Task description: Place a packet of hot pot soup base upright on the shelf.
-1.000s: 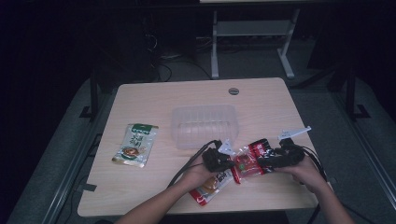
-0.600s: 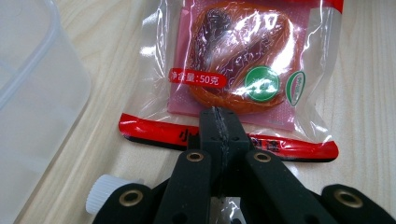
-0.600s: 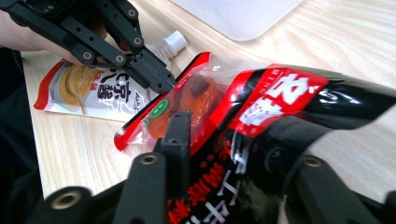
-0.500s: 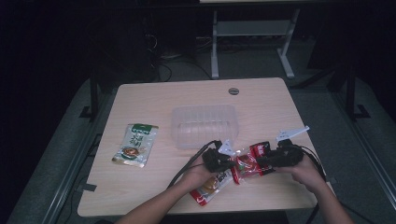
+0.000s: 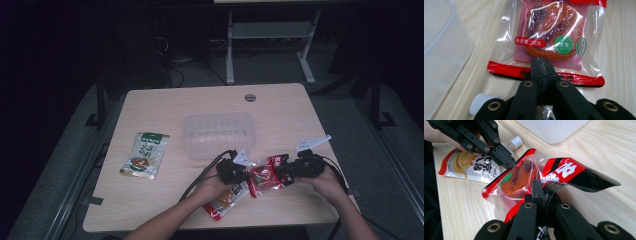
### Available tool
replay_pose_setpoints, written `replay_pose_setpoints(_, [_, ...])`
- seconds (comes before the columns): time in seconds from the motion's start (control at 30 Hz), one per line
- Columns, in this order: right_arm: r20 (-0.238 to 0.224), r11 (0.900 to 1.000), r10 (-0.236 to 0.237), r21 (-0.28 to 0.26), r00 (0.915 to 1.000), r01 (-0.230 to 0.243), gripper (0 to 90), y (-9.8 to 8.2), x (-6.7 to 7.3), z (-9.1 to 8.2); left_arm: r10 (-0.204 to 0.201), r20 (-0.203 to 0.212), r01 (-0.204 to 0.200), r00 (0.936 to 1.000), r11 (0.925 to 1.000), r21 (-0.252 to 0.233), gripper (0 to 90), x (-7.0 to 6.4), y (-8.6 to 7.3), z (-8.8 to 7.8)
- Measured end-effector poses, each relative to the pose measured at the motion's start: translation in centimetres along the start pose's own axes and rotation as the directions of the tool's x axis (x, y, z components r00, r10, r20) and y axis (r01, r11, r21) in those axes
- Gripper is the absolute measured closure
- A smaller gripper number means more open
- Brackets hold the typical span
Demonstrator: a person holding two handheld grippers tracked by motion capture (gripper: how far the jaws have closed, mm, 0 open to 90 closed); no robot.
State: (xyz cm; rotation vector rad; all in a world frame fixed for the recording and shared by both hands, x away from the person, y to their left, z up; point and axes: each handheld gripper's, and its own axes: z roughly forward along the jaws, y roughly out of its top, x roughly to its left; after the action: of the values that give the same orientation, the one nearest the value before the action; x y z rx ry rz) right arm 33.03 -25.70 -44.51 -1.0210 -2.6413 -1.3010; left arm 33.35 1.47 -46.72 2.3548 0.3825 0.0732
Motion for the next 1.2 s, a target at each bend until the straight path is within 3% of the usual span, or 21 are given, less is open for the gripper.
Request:
replay_pose_setpoints(0.07, [-0.004, 1.0, 0.0, -0.003, 1.0, 0.0, 89.6, 0.0, 0.0, 0.0, 0.012, 0.005, -0.012, 0.9999, 0.9999, 0.01, 90.0, 0.2, 0.0, -0.1])
replay_pose_setpoints(0.23, [-0.014, 1.0, -0.001, -0.014, 0.9999, 0.001, 89.6, 0.1, 0.0, -0.2, -0.019, 0.025, 0.019, 0.9995, 0.9998, -0.003, 89.9, 0.4, 0.0, -0.1])
replay_pose_setpoints(0.37, [-0.02, 1.0, -0.001, -0.031, 0.9998, 0.001, 89.7, 0.2, 0.1, -0.6, -0.017, 0.033, 0.017, 0.9993, 0.9997, -0.015, 89.9, 0.5, 0.1, -0.5])
replay_pose_setpoints(0.63, [-0.048, 0.997, -0.042, -0.074, 0.998, 0.038, 89.8, 0.7, 0.8, -1.4, -0.013, 0.055, 0.014, 0.9984, 0.9994, -0.032, 89.6, 0.3, -0.2, -3.1])
replay_pose_setpoints(0.8, [-0.067, 0.994, -0.066, -0.092, 0.9955, 0.06, 89.8, 1.2, 1.4, -1.6, -0.039, 0.059, 0.042, 0.9975, 0.9981, -0.045, 85.5, 0.6, -1.5, -6.4])
replay_pose_setpoints(0.97, [-0.09, 0.99, -0.098, -0.109, 0.9912, 0.088, 89.9, 2.0, 1.8, -1.6, -0.069, 0.049, 0.072, 0.9964, 0.9965, -0.044, 78.6, 0.5, -3.2, -8.6])
replay_pose_setpoints(1.1, [-0.112, 0.987, -0.115, -0.128, 0.9871, 0.1, 89.9, 2.7, 2.0, -1.8, -0.097, 0.025, 0.098, 0.9949, 0.9947, -0.03, 69.8, 0.4, -5.2, -10.2])
replay_pose_setpoints(1.2, [-0.123, 0.984, -0.129, -0.137, 0.9839, 0.112, 89.9, 3.0, 2.2, -1.8, -0.136, 0.007, 0.136, 0.9907, 0.9903, -0.029, 58.3, 0.2, -6.7, -11.6])
